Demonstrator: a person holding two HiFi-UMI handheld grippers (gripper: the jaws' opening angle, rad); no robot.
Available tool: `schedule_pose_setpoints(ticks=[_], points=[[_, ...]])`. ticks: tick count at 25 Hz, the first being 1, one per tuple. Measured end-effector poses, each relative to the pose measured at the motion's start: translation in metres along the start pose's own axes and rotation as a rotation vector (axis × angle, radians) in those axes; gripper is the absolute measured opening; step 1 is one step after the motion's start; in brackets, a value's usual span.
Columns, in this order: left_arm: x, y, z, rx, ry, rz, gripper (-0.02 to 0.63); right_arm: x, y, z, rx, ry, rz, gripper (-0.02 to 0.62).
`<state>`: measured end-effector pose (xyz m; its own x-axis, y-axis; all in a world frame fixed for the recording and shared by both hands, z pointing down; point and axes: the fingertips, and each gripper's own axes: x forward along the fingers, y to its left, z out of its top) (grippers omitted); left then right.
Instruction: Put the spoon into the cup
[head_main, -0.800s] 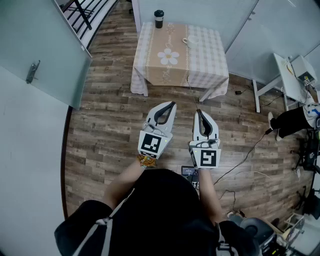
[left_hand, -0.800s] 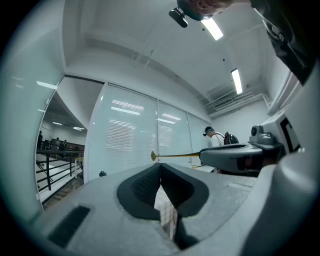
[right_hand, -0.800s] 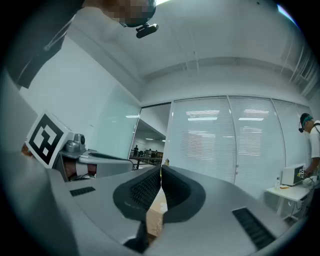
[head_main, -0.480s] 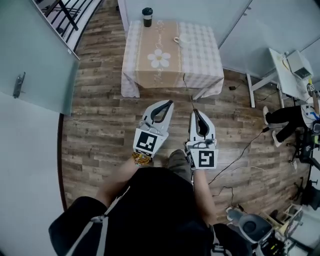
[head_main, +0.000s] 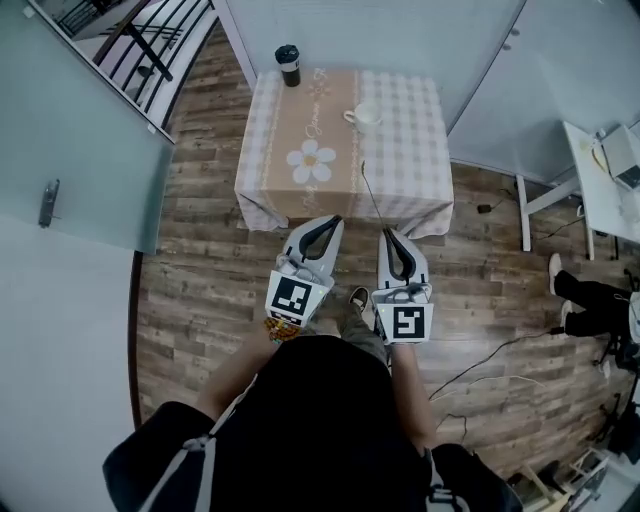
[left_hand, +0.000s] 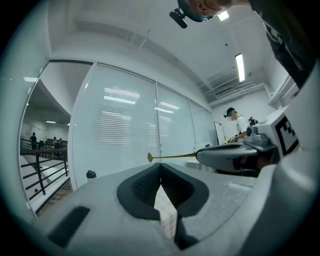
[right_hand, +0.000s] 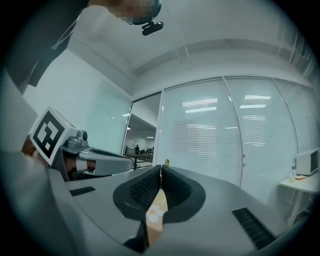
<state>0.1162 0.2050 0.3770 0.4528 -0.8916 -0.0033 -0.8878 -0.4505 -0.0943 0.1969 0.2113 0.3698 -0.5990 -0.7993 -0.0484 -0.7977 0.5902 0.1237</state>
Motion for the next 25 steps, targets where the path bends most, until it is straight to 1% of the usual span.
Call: schedule_pose_setpoints(ticks=[3,6,9,12,15,19,22,25], points=[[0.036,0.004,0.003,0.006,0.032,0.036,0.017,0.023,-0.043,-0.011,0.057,0.002,0.024,0.009],[0.064,0.007,0.001,-0.001,0.038,0.067,0.017,0.040,-0.084,-0.020,0.091,-0.012,0.031,0.009],[0.077,0.008,-0.005,0.020,0.047,0.089,0.017,0.047,-0.107,-0.030,0.115,-0.007,0.038,0.009],[0.097,0.019,-0.008,0.003,0.053,0.108,0.017,0.064,-0.124,-0.040,0.124,0.007,0.040,0.009],[0.116,0.035,-0.007,-0.018,0.048,0.126,0.017,0.087,-0.133,-0.040,0.101,0.022,0.060,0.009],[0.149,0.061,-0.010,-0.022,0.033,0.098,0.017,0.123,-0.141,-0.035,0.059,0.029,0.063,0.009],[0.183,0.081,-0.006,-0.028,-0.002,0.054,0.017,0.154,-0.155,-0.035,0.025,0.048,0.030,0.009],[0.211,0.103,-0.005,-0.021,-0.017,-0.001,0.017,0.186,-0.164,-0.037,0.014,0.067,-0.005,0.009]])
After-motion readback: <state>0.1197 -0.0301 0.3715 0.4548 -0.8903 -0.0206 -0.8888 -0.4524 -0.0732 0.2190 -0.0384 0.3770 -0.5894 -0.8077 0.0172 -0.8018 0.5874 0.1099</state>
